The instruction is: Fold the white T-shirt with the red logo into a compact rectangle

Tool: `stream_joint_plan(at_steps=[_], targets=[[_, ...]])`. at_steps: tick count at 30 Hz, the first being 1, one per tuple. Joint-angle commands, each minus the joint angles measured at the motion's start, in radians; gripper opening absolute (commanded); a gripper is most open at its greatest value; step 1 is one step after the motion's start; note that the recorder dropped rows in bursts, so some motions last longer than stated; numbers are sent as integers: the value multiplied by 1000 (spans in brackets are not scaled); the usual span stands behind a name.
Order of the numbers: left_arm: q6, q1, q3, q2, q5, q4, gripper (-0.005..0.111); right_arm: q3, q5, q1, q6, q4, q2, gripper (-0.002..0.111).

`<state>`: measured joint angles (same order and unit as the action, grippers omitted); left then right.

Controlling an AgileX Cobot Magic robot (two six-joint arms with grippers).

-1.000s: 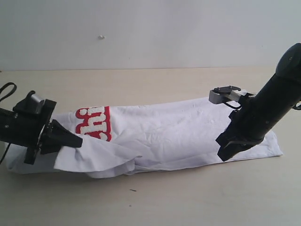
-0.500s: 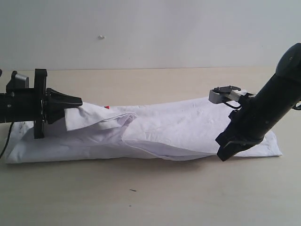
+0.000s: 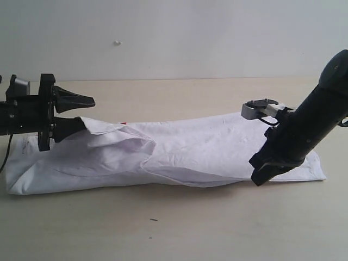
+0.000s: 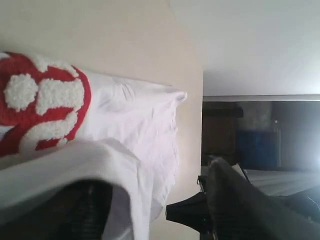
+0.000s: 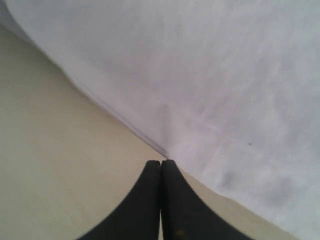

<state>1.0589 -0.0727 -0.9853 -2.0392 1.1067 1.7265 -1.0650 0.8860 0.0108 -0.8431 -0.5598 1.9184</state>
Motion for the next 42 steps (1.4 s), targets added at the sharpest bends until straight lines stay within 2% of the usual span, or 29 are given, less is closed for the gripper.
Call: stream_joint_plan(at_steps=[1,6,10,17,19,21,25,29,31,34,39,40,42], targets=[[11,26,-46,-20,6,18,58,2,0,2,0,-8,0,0],[11,62,-88,-59,-22,18,58,2,1,2,0,-8,0,0],[57,62,-110,-83,-44,18,58,2,6,2,0,-8,0,0],[208,-10,-110,-56,29,18,58,2,9,2,0,-8,0,0],[219,-25,-110,-43,57,-68,56,2,9,2,0,-8,0,0],[219,-27,-110,-32,59,-201,49,2,12,2,0,-8,0,0],[219,-18,-108,-7,63,-428,26,2,12,2,0,-8,0,0],[214,4,-108,16,70,-558,5,2,12,2,0,-11,0,0],[195,18,-108,23,52,-594,1,2,13,2,0,-11,0,0],[123,40,-108,25,1,-602,8,2,13,2,0,-11,0,0],[-4,63,-108,25,-115,-584,48,2,18,2,0,-11,0,0],[-21,65,-108,25,-127,-577,53,2,20,2,0,-11,0,0],[-28,65,-108,23,-146,-557,54,2,22,2,0,-21,0,0]])
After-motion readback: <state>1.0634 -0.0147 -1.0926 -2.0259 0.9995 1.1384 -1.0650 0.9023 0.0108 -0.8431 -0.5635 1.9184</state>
